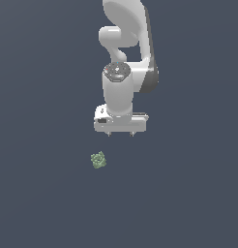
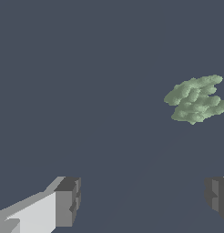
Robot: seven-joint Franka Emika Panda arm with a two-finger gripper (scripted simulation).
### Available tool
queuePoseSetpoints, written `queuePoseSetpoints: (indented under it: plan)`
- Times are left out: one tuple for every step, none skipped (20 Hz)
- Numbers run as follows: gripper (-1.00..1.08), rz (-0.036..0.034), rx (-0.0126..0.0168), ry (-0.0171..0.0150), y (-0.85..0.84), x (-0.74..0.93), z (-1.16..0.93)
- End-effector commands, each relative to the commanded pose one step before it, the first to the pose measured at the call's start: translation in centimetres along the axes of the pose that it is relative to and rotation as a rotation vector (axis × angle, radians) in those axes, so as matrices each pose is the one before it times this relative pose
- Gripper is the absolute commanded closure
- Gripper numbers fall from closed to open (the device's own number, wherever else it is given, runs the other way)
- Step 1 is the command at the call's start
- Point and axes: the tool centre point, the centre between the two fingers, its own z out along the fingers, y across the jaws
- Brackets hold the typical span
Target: Pick up the object and move it to a goal position.
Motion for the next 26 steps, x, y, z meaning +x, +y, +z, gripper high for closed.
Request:
queuePoseSetpoints:
  plan:
    - [-0.92,0.00000,0.00000,0.00000,0.001,0.000,0.000]
    - [-0.92,-0.00154,-0.00005,-0.00011,-0.042,-0.006,-0.008]
    - [-0.92,-0.00477,-0.00011,-0.00035,-0.140,-0.018,-0.022]
    - [-0.92,-0.00773,-0.00018,-0.00057,-0.224,-0.031,-0.039]
    - [-0.92,-0.01102,-0.00025,-0.00082,-0.328,-0.046,-0.057]
    - [-0.92,-0.01427,-0.00032,-0.00108,-0.439,-0.065,-0.080]
    - [-0.92,-0.01359,-0.00029,-0.00106,-0.442,-0.071,-0.083]
    - [-0.92,-0.01107,-0.00021,-0.00090,-0.388,-0.069,-0.077]
    - [-0.92,-0.00851,-0.00013,-0.00074,-0.332,-0.067,-0.069]
    - [-0.92,-0.00579,-0.00004,-0.00057,-0.267,-0.065,-0.060]
    - [-0.92,-0.00282,0.00005,-0.00036,-0.188,-0.058,-0.046]
    - [-0.92,0.00000,0.00000,0.00000,-0.075,-0.034,-0.026]
    - [-0.92,0.00146,0.00014,-0.00001,0.044,0.004,0.011]
    - [-0.92,0.00068,-0.00005,0.00013,0.079,0.031,0.024]
    - [-0.92,0.00000,0.00000,0.00000,0.133,0.055,0.042]
    - [-0.92,-0.00222,-0.00047,0.00029,0.084,0.067,0.031]
    - [-0.92,-0.00298,-0.00038,0.00010,0.134,0.091,0.052]
    - [-0.92,-0.00423,-0.00050,0.00010,0.150,0.110,0.062]
    - [-0.92,-0.00531,-0.00061,0.00009,0.174,0.130,0.074]
    - [-0.92,-0.00629,-0.00072,0.00010,0.199,0.149,0.087]
    - [-0.92,-0.00693,-0.00081,0.00012,0.241,0.168,0.102]
    - [-0.92,-0.00760,-0.00093,0.00015,0.292,0.191,0.121]
    - [-0.92,-0.00833,-0.00105,0.00017,0.338,0.209,0.139]
    - [-0.92,-0.00927,-0.00116,0.00016,0.371,0.223,0.155]
    - [-0.92,-0.01028,-0.00127,0.00014,0.406,0.235,0.171]
    - [-0.92,-0.01118,-0.00139,0.00012,0.448,0.246,0.189]
